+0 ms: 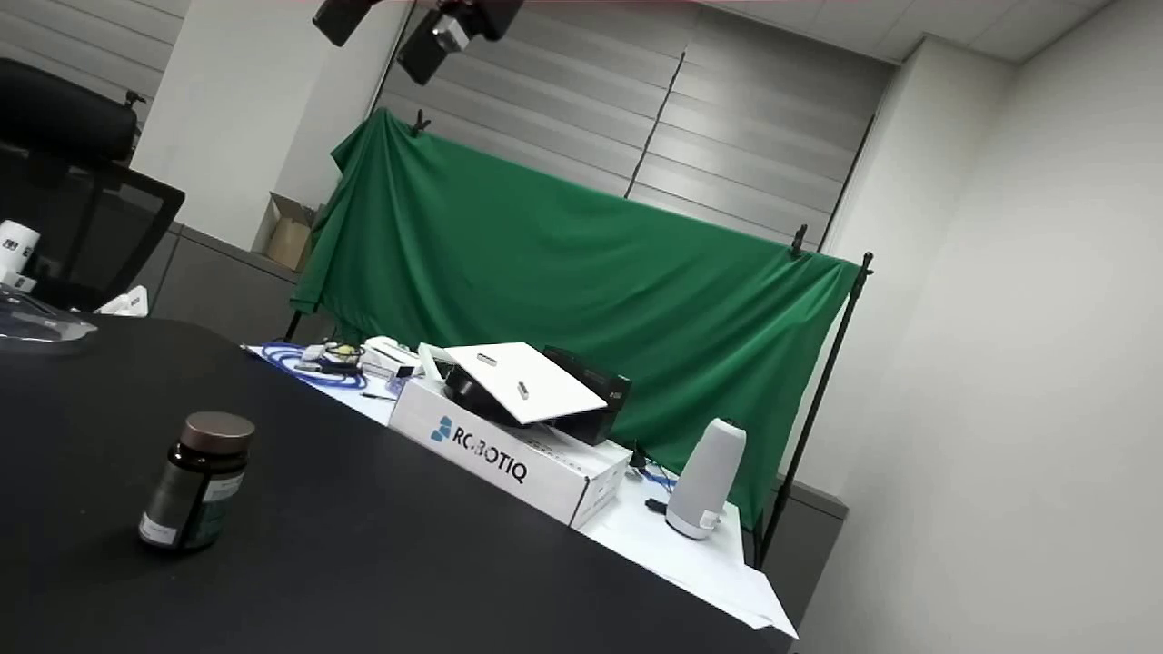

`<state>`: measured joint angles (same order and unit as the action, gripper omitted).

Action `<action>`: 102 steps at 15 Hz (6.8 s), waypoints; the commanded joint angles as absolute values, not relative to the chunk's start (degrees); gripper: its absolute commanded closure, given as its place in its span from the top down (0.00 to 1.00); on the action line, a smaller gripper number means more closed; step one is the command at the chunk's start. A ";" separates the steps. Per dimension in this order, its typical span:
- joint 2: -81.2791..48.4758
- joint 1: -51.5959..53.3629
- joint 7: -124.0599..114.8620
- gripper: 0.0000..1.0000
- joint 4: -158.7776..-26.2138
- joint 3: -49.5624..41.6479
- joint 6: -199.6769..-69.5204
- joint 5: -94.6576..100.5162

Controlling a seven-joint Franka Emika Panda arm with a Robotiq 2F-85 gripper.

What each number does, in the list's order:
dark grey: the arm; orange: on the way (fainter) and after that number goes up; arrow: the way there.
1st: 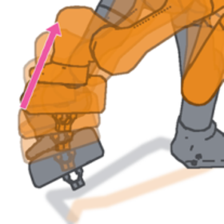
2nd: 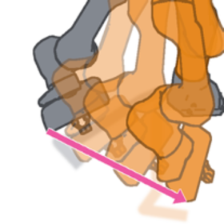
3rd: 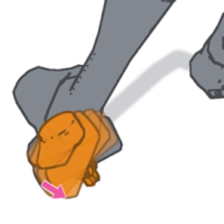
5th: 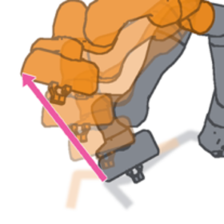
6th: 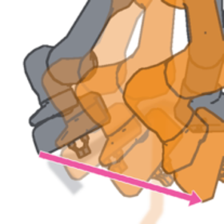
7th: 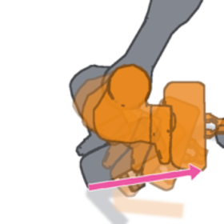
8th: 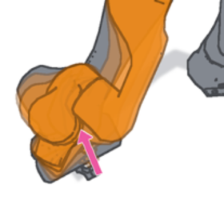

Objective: Move the bottle backwards

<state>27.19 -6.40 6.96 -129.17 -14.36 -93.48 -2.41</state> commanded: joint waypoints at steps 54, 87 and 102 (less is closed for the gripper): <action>-10.93 2.43 1.25 1.00 -138.10 -0.03 -142.31 8.41; -12.84 0.92 5.90 0.36 -140.85 -0.22 -149.43 3.11; -12.08 -1.55 3.43 0.36 -131.95 -3.73 -145.43 11.20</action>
